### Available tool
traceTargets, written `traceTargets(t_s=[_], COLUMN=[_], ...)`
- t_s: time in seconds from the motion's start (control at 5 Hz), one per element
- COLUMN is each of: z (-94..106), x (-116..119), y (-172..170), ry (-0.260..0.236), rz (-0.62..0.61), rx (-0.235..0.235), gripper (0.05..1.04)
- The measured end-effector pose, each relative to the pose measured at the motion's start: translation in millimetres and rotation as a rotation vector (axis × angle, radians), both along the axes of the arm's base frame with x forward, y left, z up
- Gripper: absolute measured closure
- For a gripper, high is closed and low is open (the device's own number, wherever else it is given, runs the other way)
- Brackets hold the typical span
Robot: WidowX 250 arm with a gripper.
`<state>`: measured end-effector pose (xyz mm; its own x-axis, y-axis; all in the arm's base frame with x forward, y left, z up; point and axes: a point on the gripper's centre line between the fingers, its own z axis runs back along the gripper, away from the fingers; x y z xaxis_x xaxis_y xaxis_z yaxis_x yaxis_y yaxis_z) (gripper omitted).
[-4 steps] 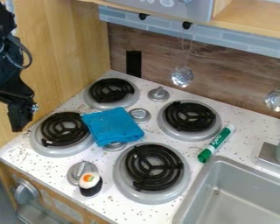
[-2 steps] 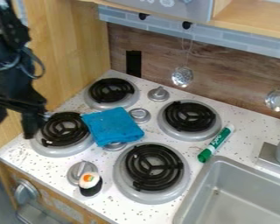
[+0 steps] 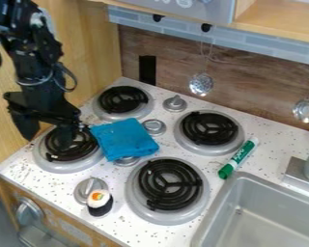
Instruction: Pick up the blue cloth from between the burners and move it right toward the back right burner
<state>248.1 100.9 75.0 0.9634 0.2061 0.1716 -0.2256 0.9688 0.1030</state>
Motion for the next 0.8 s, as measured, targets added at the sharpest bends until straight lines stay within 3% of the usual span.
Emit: traceTargets(t_s=[0.4, 0.8], z=[-20.1, -35.7], x=[70.8, 118.0], y=[4.4, 8.1], ry=[-0.064, -0.096], rz=[0.007, 0.060], rx=[-0.027, -0.055], gripper=[0.082, 0.082])
